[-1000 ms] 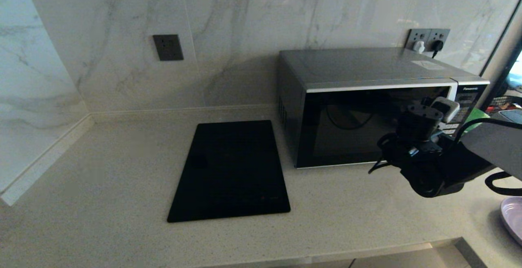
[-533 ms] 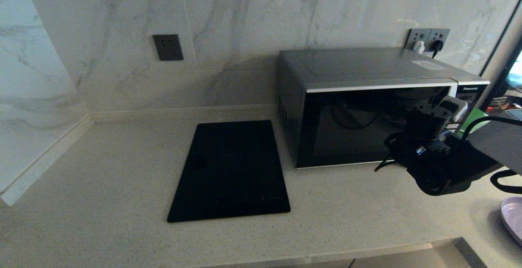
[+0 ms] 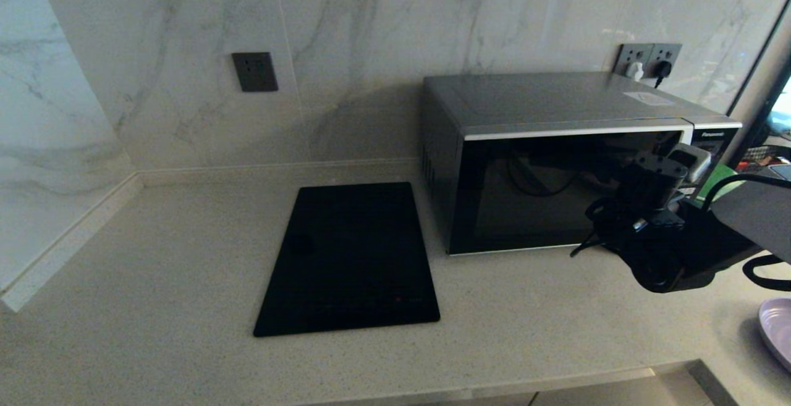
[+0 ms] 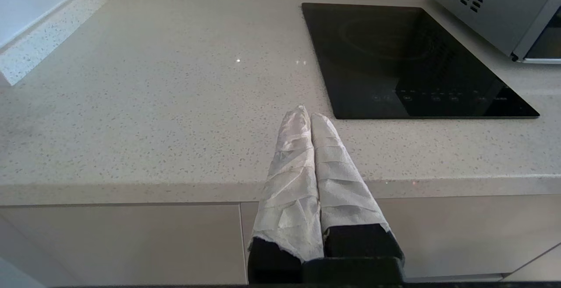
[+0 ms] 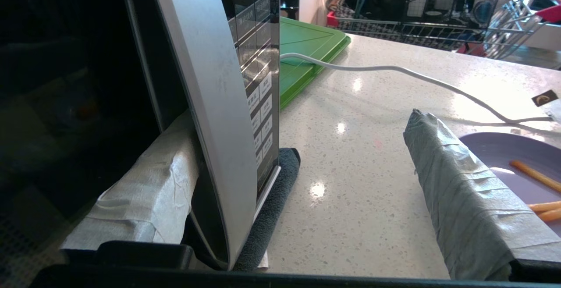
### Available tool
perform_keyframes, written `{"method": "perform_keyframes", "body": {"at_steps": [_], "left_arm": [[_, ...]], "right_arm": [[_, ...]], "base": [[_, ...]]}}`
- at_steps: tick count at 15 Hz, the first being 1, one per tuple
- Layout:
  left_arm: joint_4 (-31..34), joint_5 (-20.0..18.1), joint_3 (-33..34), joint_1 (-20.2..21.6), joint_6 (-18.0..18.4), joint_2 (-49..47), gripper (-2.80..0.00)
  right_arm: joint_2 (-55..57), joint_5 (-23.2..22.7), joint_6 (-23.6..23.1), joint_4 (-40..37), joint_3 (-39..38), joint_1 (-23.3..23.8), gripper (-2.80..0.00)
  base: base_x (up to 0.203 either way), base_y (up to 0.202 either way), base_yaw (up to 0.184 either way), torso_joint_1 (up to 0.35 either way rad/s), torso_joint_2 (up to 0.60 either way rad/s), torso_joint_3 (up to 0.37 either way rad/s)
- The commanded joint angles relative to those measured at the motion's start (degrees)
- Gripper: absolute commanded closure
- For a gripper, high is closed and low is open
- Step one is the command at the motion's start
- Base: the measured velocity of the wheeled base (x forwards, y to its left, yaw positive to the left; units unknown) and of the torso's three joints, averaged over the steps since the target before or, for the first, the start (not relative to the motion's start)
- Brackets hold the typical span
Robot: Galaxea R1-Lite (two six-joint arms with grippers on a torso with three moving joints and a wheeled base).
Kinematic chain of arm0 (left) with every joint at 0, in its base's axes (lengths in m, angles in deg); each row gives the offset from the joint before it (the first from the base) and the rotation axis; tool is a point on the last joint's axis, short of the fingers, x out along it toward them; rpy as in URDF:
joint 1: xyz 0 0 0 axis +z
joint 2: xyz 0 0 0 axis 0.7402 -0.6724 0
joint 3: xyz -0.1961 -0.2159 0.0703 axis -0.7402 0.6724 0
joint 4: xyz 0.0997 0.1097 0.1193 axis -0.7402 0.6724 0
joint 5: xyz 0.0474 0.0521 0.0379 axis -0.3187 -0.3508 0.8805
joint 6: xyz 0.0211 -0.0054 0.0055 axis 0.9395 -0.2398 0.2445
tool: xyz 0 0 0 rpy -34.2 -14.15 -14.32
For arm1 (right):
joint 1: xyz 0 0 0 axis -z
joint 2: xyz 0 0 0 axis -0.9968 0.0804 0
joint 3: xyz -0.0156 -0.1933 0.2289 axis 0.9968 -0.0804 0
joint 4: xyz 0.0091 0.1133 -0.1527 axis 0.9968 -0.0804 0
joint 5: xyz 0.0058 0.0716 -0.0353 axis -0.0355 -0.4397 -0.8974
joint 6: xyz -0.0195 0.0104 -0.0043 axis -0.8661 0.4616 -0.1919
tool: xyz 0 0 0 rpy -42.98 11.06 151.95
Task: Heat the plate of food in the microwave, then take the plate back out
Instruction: Open the microwave oven
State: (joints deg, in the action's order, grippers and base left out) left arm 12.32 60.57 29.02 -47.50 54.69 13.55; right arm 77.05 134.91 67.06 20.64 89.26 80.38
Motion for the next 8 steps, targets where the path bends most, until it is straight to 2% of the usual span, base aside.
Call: {"method": "perform_keyframes", "body": {"at_steps": [1,8], "left_arm": [[-0.01,0.05,0.00,0.02,-0.04,-0.09,0.00],[-0.01,0.05,0.00,0.02,-0.04,-0.09,0.00]], "right_arm": [[0.30,0.39,-0.46,0.55,0.80,0.44,-2.80],[1.70,0.49,-1.70,0.55,3.37,0.96,-2.80]], "base": [[0.000,0.000,0.000,0.000,0.00,0.000],[0.000,0.000,0.000,0.000,0.00,0.000]]}}
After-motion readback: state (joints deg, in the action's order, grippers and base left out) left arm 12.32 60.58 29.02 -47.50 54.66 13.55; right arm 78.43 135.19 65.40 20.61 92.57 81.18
